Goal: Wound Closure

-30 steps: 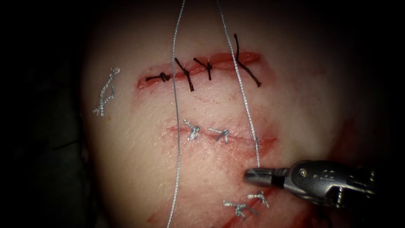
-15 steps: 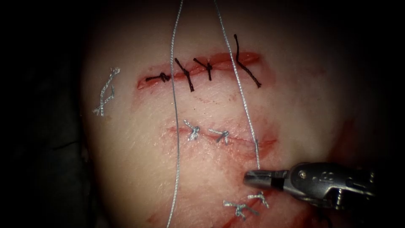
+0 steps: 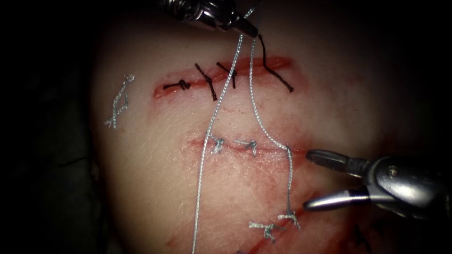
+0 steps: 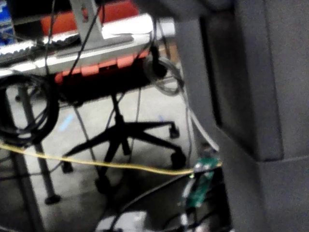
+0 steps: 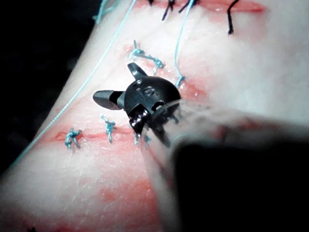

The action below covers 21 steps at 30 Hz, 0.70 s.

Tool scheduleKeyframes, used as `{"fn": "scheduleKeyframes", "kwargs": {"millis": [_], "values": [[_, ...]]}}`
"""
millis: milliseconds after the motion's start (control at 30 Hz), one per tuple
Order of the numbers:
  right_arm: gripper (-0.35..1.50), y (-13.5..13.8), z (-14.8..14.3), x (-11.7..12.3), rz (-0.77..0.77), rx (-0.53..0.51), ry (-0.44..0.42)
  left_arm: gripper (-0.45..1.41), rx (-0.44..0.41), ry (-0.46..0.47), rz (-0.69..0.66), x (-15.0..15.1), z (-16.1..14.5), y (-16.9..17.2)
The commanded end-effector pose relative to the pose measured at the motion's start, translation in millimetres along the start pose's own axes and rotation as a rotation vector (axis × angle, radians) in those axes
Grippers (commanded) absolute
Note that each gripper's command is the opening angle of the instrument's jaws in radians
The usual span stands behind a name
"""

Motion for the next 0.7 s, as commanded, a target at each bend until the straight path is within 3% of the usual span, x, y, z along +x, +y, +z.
{"fn": "scheduleKeyframes", "kwargs": {"millis": [33,167,233,267,367,567,700], "values": [[-0.35,0.5,1.8,1.0,0.236,-0.044,0.066,-0.45,-0.067,0.027,0.006,-0.6,-0.2,1.1],[-0.35,1.6,4.0,-0.9,0.333,-0.283,0.15,-0.45,-0.169,0.066,0.038,-1.4,-2.7,3.4],[-0.35,2.4,5.3,-1.8,0.393,-0.284,0.157,-0.45,-0.183,0.063,0.063,-0.8,-3.7,4.1],[-0.35,3.0,6.5,-2.2,0.433,-0.277,0.158,-0.45,-0.256,0.059,0.071,-0.5,-4.3,4.4],[-0.35,3.7,7.8,-2.4,0.461,-0.27,0.153,-0.45,-0.321,0.046,0.078,-0.6,-4.2,4.4],[-0.35,5.0,11.0,-3.5,0.482,-0.256,0.175,-0.45,-0.416,-0.005,0.109,-1.5,-3.0,4.6],[-0.35,6.1,12.9,-3.8,0.507,-0.241,0.25,-0.45,-0.496,-0.06,0.16,-2.9,-1.4,5.6]]}}
